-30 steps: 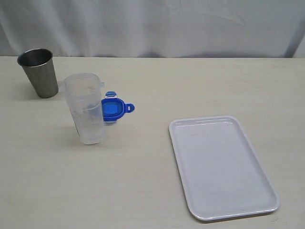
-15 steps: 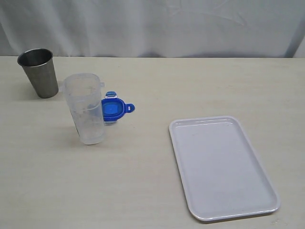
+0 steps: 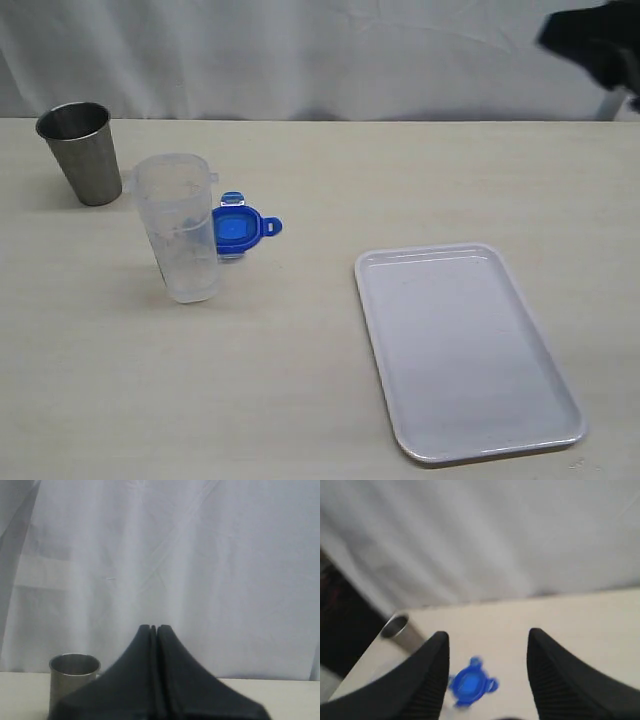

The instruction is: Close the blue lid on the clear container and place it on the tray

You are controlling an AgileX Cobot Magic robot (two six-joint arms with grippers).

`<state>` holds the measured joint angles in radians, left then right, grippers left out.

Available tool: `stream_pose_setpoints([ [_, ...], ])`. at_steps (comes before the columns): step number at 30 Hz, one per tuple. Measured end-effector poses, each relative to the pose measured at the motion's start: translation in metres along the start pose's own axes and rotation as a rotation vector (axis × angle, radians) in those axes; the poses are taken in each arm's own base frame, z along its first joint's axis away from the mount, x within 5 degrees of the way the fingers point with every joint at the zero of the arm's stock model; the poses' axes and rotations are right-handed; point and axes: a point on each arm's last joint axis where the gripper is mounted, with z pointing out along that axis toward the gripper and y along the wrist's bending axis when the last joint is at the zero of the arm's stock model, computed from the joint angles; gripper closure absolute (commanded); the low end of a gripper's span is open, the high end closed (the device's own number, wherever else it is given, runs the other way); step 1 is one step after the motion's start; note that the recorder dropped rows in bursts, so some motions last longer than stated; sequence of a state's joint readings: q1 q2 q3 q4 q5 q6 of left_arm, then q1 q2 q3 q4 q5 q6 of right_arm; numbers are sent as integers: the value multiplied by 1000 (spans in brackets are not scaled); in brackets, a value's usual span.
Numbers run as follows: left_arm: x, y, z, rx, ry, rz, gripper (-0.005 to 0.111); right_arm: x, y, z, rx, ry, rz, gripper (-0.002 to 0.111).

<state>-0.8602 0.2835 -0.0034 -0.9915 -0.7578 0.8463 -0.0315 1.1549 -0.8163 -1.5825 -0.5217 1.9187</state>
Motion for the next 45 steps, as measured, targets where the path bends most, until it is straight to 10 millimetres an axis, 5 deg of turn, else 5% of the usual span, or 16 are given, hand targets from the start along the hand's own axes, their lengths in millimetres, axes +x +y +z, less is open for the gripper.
stream_pose_setpoints([
  [5,1,-1,0,9,8,-9,107,14,-30,94,-239,337,123,61],
  [8,1,-1,0,12,11,-19,107,41,-44,145,-267,439,94,61],
  [11,1,-1,0,14,12,-26,107,71,-38,187,-204,478,-7,61],
  [15,1,-1,0,15,14,-28,107,93,-29,229,88,389,-176,61],
  [21,1,-1,0,15,14,-29,107,75,-36,254,465,212,-447,62],
  [23,1,-1,0,15,14,-23,107,60,-44,256,609,280,-505,62],
  [25,1,-1,0,15,14,-8,107,49,-52,257,650,446,-379,62],
  [29,5,-5,0,53,52,76,107,49,-51,265,245,788,-115,62],
  [32,12,-11,-1,127,126,128,107,60,-33,276,-46,822,-40,62],
  [40,30,-27,-7,314,313,138,107,121,7,301,-37,932,-182,61],
  [45,31,-28,-8,332,324,144,107,139,3,316,-9,882,-121,55],
])
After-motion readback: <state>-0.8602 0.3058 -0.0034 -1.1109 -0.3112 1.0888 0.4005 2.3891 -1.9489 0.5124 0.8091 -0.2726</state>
